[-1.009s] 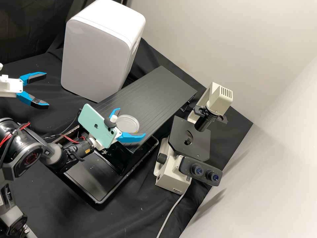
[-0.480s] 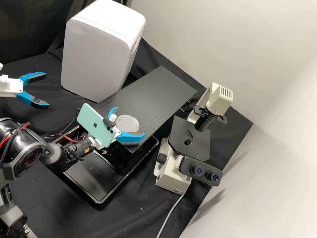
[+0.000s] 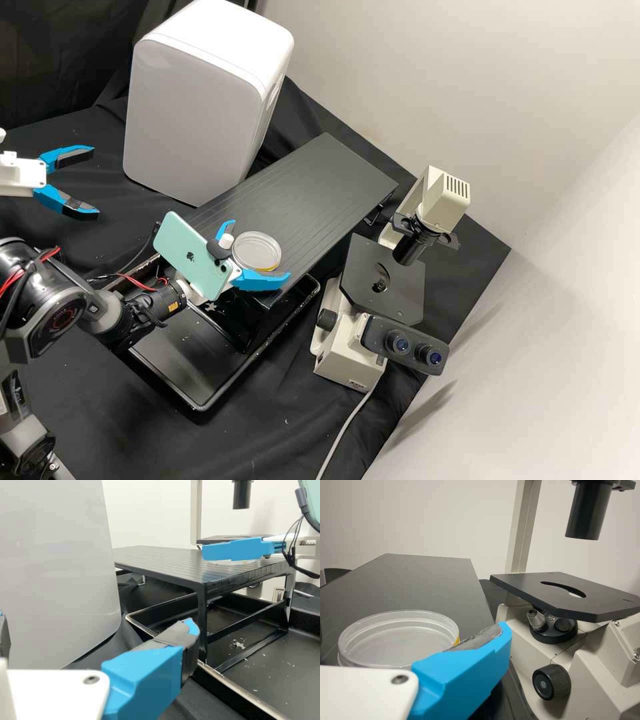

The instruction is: Remove the lid from the petri dish

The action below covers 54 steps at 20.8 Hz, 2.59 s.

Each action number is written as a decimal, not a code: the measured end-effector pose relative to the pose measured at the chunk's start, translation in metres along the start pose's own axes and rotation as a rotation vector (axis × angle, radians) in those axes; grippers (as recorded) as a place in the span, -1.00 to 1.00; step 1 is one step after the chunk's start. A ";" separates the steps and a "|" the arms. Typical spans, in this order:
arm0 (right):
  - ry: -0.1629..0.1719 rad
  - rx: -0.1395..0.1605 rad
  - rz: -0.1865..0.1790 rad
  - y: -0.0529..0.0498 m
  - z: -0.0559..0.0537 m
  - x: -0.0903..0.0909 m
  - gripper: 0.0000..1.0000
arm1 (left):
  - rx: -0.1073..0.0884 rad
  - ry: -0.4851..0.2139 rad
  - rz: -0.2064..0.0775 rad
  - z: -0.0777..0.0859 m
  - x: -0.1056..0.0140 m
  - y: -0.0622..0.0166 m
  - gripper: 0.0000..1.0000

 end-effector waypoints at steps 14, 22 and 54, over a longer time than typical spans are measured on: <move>-0.003 -0.001 -0.003 -0.001 0.001 0.000 -1.00 | 0.010 -0.001 -0.013 0.000 0.001 -0.0028 1.00; -0.007 -0.002 -0.008 -0.002 0.002 0.001 -1.00 | 0.009 0.000 -0.019 0.000 0.001 -0.0041 1.00; 0.016 0.004 0.054 0.012 -0.001 -0.010 -1.00 | 0.025 -0.005 -0.021 0.001 0.002 -0.0046 1.00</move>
